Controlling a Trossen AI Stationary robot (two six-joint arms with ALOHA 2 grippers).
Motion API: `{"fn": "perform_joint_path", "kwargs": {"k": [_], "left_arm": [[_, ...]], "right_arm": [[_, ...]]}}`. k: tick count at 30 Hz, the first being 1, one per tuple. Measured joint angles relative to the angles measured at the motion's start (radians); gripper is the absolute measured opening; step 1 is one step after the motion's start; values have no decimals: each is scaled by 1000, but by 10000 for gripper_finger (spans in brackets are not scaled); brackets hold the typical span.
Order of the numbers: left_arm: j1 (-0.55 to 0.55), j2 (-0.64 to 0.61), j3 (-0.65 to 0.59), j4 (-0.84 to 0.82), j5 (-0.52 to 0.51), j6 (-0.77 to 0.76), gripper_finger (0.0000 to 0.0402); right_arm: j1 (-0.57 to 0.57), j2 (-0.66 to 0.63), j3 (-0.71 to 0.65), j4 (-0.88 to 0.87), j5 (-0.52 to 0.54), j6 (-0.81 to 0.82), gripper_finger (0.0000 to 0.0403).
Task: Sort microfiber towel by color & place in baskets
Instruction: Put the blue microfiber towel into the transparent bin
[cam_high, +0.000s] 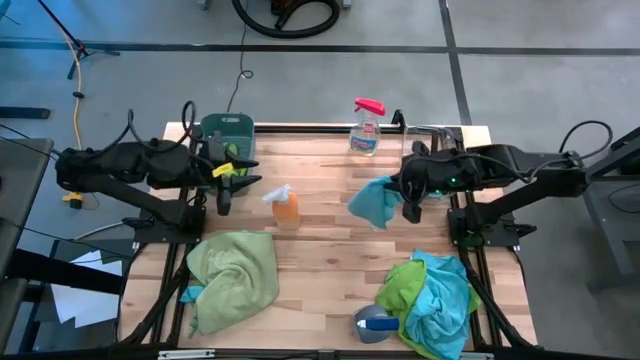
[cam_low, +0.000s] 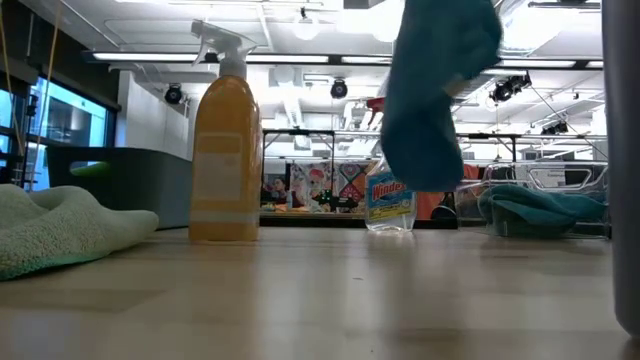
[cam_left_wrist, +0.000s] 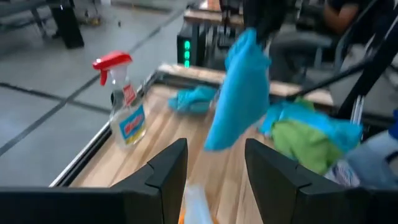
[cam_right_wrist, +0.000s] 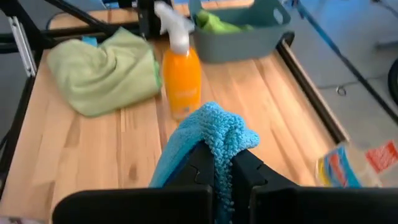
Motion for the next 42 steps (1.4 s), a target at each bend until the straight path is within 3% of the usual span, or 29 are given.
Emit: {"fn": "perform_joint_path", "kwargs": {"k": [5, 9, 18, 24, 31, 42], "left_arm": [[0, -72, -142, 198, -4, -9, 150], [0, -80, -181, 301, -6, -8, 150], [0, -75, -181, 321, -6, -27, 150], [0, -75, -181, 323, -11, -35, 150], [0, -75, -181, 323, -13, -45, 150], [0, -75, -181, 322, -13, -60, 150]], "right_arm": [[12, -68, -123, 16, 67, 72, 1], [-55, -102, -145, 12, 187, 69, 1], [-440, -85, 111, -235, 214, -144, 1], [-649, -52, 180, -314, 131, -309, 0], [-796, -35, 45, -267, -96, -384, 0], [-1045, -36, -203, -236, -56, -375, 0]]}}
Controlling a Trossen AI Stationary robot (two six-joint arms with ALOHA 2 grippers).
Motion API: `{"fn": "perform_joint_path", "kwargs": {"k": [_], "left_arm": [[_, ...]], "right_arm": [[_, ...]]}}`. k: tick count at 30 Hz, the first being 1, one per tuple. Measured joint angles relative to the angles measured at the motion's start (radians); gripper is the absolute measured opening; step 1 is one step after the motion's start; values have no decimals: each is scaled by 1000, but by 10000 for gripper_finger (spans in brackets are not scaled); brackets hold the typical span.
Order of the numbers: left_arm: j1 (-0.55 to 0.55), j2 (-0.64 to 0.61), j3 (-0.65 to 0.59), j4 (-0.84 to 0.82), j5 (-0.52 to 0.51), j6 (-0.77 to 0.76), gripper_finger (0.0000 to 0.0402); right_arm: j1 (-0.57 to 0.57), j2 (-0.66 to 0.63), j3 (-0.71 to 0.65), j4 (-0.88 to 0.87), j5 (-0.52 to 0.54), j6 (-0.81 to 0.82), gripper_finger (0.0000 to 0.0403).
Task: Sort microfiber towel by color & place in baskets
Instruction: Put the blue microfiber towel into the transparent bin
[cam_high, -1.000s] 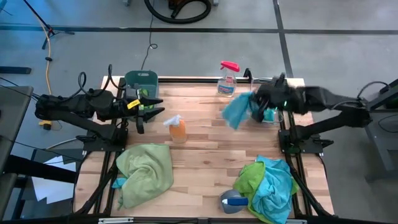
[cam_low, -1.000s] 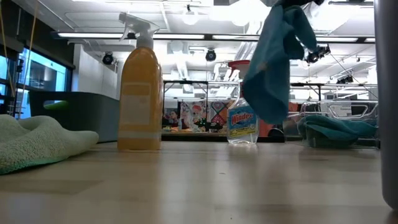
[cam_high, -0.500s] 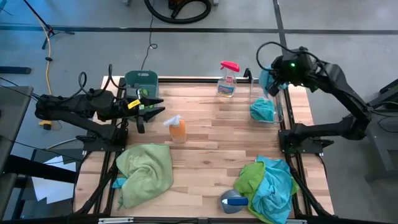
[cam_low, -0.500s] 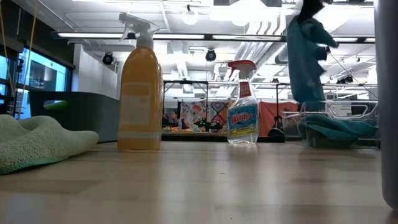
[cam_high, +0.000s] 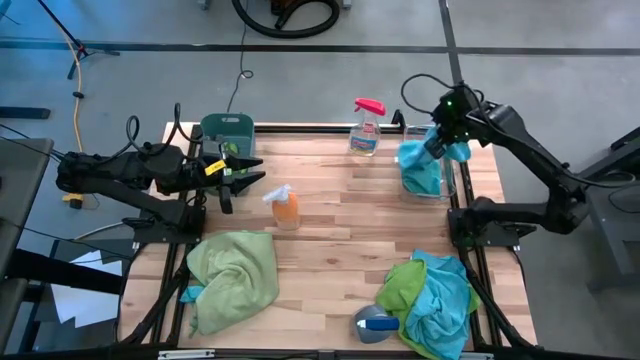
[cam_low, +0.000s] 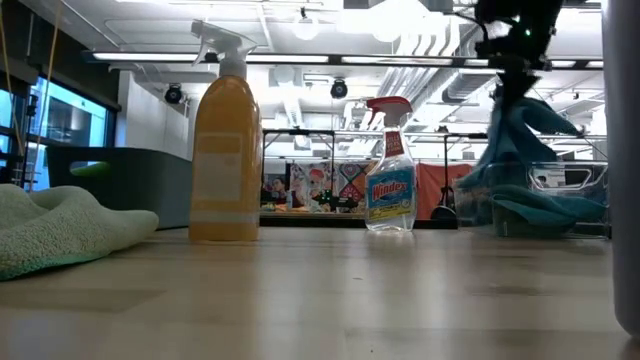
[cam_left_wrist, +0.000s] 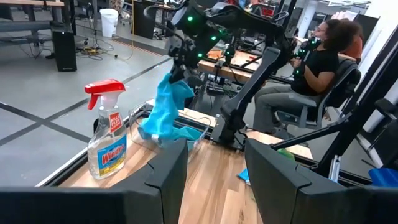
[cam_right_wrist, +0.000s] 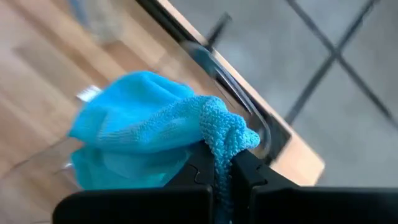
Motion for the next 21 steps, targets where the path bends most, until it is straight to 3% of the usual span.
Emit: {"fn": "perform_joint_path", "kwargs": {"k": [8, 11, 21], "left_arm": [[0, 0, 0, -1, -17, 0, 150], [0, 0, 0, -1, -18, 0, 150], [0, 0, 0, -1, -53, 1, 150]], "right_arm": [[35, 42, 6, 65, 107, 136, 0], [43, 58, 42, 69, 180, 117, 0], [36, 179, 70, 11, 131, 33, 0]]}}
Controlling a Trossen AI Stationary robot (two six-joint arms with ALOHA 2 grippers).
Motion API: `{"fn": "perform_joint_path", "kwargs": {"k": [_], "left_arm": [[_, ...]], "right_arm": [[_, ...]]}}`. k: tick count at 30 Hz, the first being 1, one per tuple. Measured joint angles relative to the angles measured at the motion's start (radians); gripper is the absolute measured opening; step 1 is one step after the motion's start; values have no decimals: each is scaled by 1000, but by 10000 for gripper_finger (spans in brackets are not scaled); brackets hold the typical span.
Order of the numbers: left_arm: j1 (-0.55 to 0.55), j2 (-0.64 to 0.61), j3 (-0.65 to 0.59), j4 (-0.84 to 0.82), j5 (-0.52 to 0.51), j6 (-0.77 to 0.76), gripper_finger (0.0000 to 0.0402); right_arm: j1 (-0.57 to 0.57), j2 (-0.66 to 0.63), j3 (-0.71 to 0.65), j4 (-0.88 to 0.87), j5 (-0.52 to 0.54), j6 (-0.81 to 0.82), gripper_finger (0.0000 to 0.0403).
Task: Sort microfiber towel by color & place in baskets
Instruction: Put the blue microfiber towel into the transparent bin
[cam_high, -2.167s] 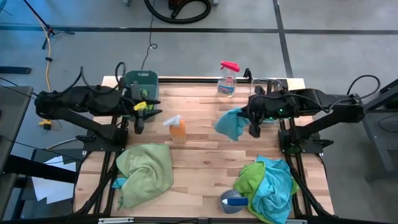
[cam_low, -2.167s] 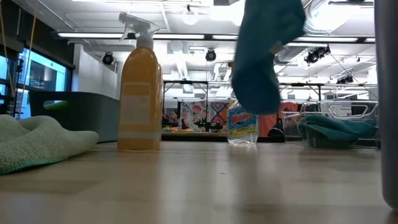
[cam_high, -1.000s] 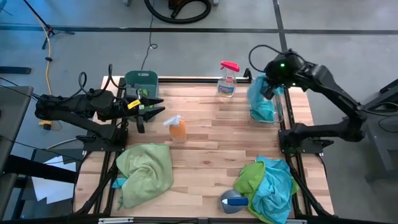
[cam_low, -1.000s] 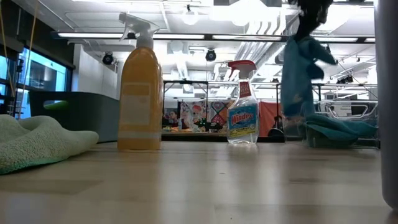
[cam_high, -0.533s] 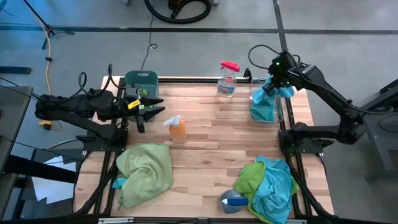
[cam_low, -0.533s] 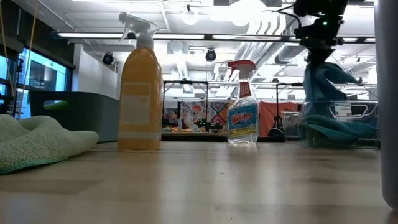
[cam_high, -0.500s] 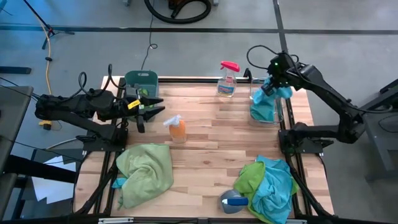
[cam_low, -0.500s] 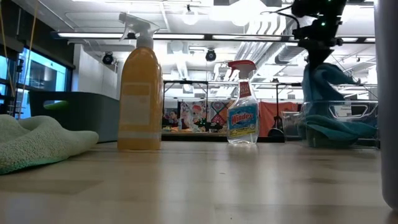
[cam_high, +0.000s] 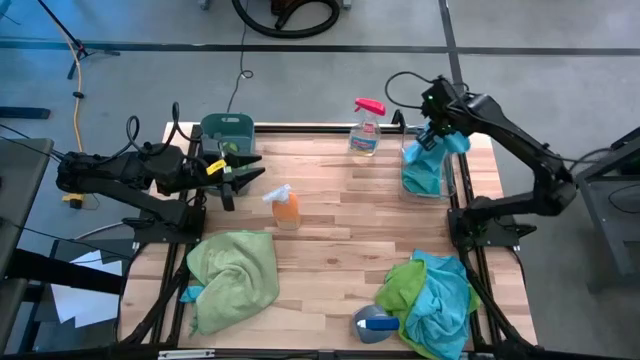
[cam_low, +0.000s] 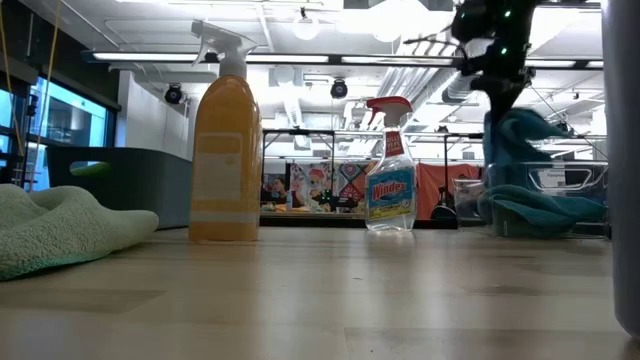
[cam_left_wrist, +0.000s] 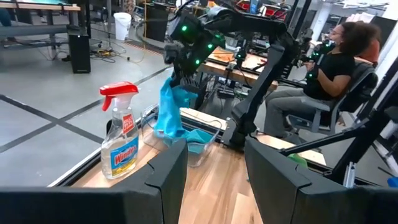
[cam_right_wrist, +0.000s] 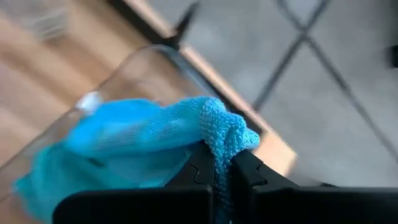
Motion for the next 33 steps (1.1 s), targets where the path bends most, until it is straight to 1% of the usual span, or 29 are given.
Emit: {"fn": "perform_joint_path", "kwargs": {"k": [3, 10, 13, 19, 22, 24, 28, 33], "left_arm": [[0, 0, 0, 0, -1, 0, 150], [0, 0, 0, 0, -1, -2, 150], [0, 0, 0, 0, -1, -3, 150], [0, 0, 0, 0, 0, -20, 150], [0, 0, 0, 0, 0, -20, 150], [0, 0, 0, 0, 0, -28, 150], [0, 0, 0, 0, -7, -28, 150], [0, 0, 0, 1, -29, -27, 150]], "right_arm": [[0, 57, 0, 7, -86, -52, 0], [-3, 165, 0, 12, -170, -139, 0], [-16, 176, 0, 15, -173, -151, 0], [-29, 171, -9, 24, -238, -192, 0], [-28, 125, -104, 108, -290, -195, 0], [-29, 88, -190, 168, -292, -184, 0], [-32, 51, -297, 202, -266, -185, 0], [-40, 48, -400, 243, -315, -181, 0]]}}
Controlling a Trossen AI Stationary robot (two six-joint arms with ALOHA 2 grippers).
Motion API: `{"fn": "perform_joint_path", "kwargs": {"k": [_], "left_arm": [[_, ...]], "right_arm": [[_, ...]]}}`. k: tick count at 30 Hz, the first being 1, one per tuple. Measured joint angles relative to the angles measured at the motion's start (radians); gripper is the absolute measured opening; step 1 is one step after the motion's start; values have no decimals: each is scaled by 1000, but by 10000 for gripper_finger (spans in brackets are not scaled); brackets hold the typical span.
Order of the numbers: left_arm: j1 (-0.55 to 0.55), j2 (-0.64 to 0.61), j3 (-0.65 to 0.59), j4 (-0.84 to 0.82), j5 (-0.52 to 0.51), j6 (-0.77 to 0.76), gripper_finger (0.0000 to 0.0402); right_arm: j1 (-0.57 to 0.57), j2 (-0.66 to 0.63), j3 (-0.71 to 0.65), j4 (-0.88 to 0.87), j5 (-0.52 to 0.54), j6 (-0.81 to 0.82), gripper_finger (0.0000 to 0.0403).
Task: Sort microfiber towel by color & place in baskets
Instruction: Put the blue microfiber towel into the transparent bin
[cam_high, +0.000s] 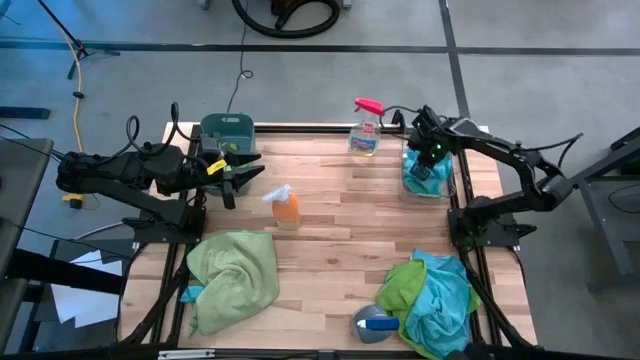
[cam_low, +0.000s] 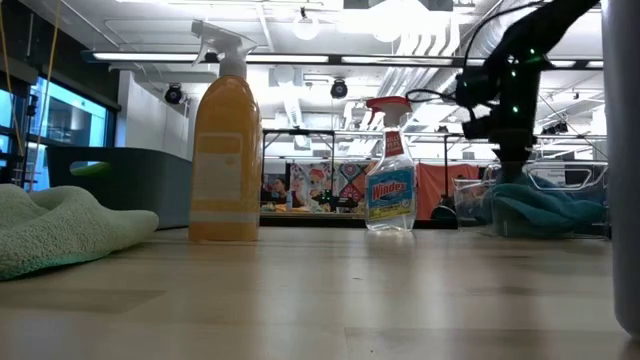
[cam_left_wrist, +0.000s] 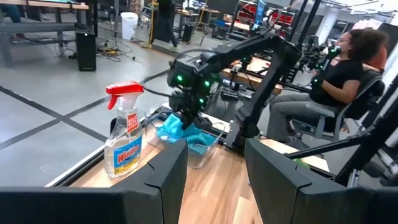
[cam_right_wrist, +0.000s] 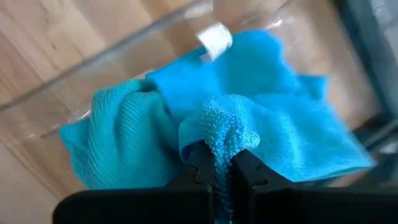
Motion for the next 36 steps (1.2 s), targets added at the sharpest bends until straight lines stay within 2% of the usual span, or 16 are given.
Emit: {"fn": "perform_joint_path", "kwargs": {"k": [5, 13, 17, 22, 28, 32, 36], "left_arm": [[0, 0, 0, 0, -15, 0, 150], [0, 0, 0, 0, -27, 0, 150], [0, 0, 0, 0, -27, 0, 150], [0, 0, 0, 0, -34, 0, 150], [0, 0, 0, 0, -40, 0, 150], [0, 0, 0, 0, -41, 0, 150], [0, 0, 0, 0, -41, 0, 150]], "right_arm": [[0, 0, -71, 44, 0, 0, 5], [1, 0, -91, 89, 1, 47, 49], [1, 0, -91, 78, 1, 85, 95], [1, 0, -91, 18, 17, 143, 181], [1, 0, -86, -74, -3, 132, 273], [1, 0, -35, -126, -29, 115, 301], [1, 0, 54, -158, -30, 113, 307]]}}
